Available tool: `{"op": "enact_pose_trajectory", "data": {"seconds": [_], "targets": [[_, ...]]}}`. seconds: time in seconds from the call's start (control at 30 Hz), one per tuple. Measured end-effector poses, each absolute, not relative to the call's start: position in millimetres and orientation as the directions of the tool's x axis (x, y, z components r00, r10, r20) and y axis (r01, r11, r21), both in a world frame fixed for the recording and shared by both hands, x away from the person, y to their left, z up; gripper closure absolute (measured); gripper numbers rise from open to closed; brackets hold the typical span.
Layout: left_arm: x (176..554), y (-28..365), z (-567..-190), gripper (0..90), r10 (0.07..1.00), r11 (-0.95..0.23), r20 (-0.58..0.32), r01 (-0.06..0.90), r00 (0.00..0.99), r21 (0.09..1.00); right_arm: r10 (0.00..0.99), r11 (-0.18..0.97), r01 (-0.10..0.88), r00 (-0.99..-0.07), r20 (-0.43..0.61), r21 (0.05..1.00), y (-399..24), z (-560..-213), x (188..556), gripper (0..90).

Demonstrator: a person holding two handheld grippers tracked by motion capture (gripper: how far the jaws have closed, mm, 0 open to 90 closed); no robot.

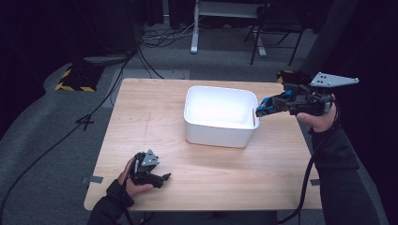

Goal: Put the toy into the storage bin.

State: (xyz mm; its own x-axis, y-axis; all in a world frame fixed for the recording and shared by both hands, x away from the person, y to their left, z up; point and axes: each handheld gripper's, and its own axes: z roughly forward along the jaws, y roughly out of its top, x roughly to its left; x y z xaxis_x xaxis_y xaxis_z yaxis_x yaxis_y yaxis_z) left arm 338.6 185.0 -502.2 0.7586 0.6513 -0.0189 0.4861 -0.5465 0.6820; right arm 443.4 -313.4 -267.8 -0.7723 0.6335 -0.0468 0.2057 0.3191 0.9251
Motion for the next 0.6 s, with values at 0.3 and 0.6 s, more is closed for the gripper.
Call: {"op": "enact_pose_trajectory", "data": {"seconds": [0.3,0.6], "targets": [[339,185,-502,16.3,0.651,-0.547,-0.018,0.486,0.759,0.682,0.605,0.356,0.213,-0.795,-0.051,0.910,-294,-274,455,24.9],[338,185,-503,16.4,0.652,-0.543,-0.023,0.488,0.758,0.683,0.586,0.364,0.223,-0.809,-0.036,0.904,-276,-280,465,24.9]]}}
